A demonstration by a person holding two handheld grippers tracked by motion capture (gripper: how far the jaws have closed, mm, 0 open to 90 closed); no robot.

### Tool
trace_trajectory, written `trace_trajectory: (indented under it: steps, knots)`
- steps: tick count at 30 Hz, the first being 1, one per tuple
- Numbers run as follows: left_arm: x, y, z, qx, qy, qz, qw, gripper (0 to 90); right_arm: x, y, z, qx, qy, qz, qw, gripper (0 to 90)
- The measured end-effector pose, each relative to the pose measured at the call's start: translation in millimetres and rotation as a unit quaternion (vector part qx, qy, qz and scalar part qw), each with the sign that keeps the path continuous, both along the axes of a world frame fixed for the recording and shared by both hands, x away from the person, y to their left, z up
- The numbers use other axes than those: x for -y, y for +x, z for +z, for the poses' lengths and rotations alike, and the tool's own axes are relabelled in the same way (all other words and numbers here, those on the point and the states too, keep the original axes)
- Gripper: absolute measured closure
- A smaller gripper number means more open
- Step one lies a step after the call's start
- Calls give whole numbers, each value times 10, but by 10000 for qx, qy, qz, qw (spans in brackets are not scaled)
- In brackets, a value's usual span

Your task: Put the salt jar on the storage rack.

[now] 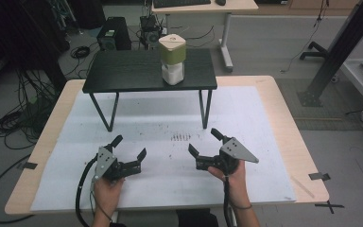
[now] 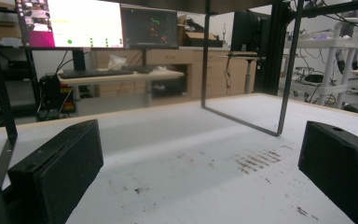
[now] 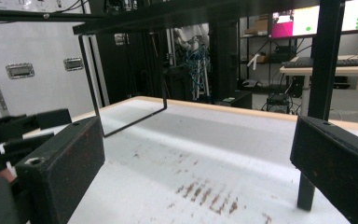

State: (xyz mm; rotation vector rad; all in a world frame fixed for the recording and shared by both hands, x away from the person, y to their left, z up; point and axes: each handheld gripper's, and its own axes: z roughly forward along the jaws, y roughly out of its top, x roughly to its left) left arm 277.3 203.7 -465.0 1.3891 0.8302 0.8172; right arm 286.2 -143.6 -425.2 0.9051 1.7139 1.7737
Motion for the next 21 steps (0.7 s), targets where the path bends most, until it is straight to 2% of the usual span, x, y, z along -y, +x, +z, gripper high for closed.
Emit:
trace_trajectory:
  steps: [11, 14, 21]
  knots:
    - [0, 0, 0, -1, 1, 0, 10000, 2, 43, -34, -267, -96, 18, -16, 10000, 30]
    - [0, 0, 0, 0, 0, 1, 10000, 2, 38, -34, -313, -101, -35, -21, 9999, 30]
    - [0, 0, 0, 0, 1, 1, 10000, 2, 40, -40, -421, -186, 20, -41, 9998, 30]
